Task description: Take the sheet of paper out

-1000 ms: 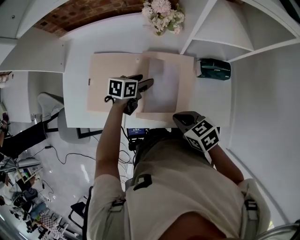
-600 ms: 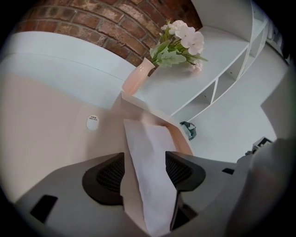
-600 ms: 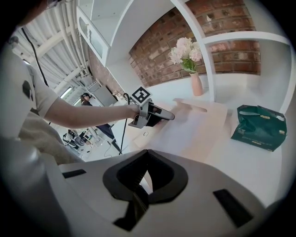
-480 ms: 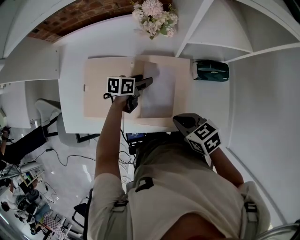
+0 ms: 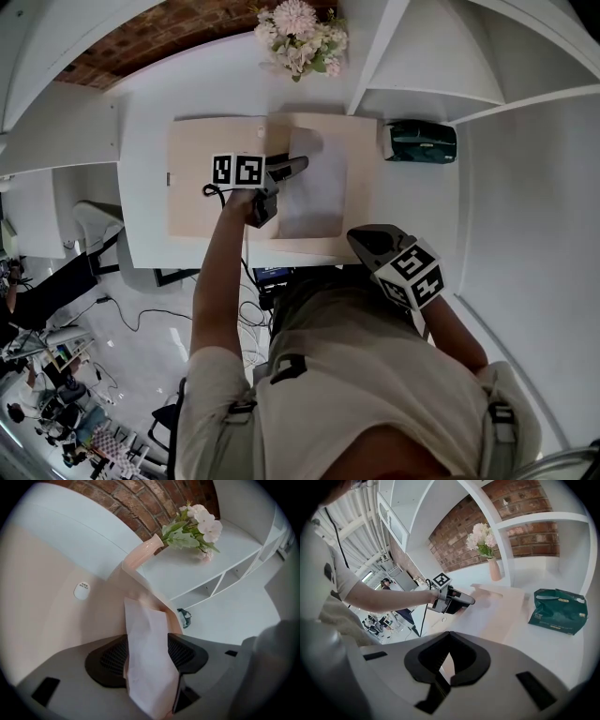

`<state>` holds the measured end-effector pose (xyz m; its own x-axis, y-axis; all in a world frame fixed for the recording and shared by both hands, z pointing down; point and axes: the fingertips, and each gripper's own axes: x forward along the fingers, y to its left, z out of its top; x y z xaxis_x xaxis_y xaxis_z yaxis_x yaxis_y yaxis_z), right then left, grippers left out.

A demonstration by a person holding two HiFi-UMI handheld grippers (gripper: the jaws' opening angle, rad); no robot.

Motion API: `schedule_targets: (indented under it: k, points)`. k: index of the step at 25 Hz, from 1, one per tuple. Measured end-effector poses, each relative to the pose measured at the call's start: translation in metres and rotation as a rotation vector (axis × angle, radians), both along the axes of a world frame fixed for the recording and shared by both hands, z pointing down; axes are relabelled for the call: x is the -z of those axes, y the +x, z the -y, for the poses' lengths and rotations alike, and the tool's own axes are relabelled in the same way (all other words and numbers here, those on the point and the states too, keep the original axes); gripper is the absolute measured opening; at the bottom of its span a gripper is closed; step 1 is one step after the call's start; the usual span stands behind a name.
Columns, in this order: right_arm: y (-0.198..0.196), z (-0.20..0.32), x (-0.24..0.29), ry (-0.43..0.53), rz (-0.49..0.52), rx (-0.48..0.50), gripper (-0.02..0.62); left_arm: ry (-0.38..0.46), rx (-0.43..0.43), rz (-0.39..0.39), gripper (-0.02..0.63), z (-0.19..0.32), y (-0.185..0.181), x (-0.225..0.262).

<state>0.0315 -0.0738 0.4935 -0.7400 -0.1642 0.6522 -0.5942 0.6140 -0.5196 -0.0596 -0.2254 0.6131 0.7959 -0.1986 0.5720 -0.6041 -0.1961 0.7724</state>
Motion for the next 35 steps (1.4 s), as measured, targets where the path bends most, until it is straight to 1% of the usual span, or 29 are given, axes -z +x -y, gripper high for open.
schedule_targets:
  k: [3,5,9,10,11,16,21,24,26,31,34,35]
  points:
    - [0.001,0.000,0.001,0.000,0.004,-0.008,0.018,-0.055,0.014,-0.084,0.273,-0.005,0.001,0.003]
    - [0.003,-0.001,0.000,0.000,0.000,-0.010,0.018,-0.077,0.038,-0.124,0.273,-0.006,0.000,0.004]
    - [0.004,-0.005,0.000,0.000,-0.004,-0.006,0.018,-0.084,0.058,-0.233,0.273,-0.002,0.003,0.010]
    - [0.002,-0.006,0.002,-0.002,0.000,-0.004,0.018,-0.080,0.056,-0.252,0.272,-0.001,0.004,0.012]
    - [0.001,-0.006,0.003,-0.004,0.004,-0.004,0.018,-0.071,0.050,-0.255,0.272,0.000,0.003,0.012]
    - [-0.002,-0.008,0.003,-0.014,0.012,-0.003,0.018,-0.003,0.011,-0.165,0.270,0.004,0.005,0.006]
    - [-0.001,-0.009,0.001,-0.003,0.007,0.004,0.018,0.062,-0.048,-0.035,0.270,0.008,0.015,0.000]
    - [-0.001,-0.010,0.001,-0.002,0.006,0.006,0.018,0.109,-0.054,0.034,0.257,0.014,0.014,-0.002]
    - [0.000,-0.011,0.001,-0.007,0.005,0.006,0.018,0.108,-0.053,0.034,0.249,0.018,0.017,-0.003]
    - [0.002,-0.012,0.001,-0.008,0.009,0.003,0.018,0.062,-0.103,-0.006,0.232,0.016,0.028,-0.005]
    - [0.004,-0.012,0.000,-0.010,0.006,0.001,0.018,0.043,-0.118,-0.039,0.228,0.016,0.034,-0.003]
    - [0.004,-0.012,0.000,-0.011,0.006,0.000,0.018,0.035,-0.124,-0.055,0.208,0.015,0.035,-0.003]
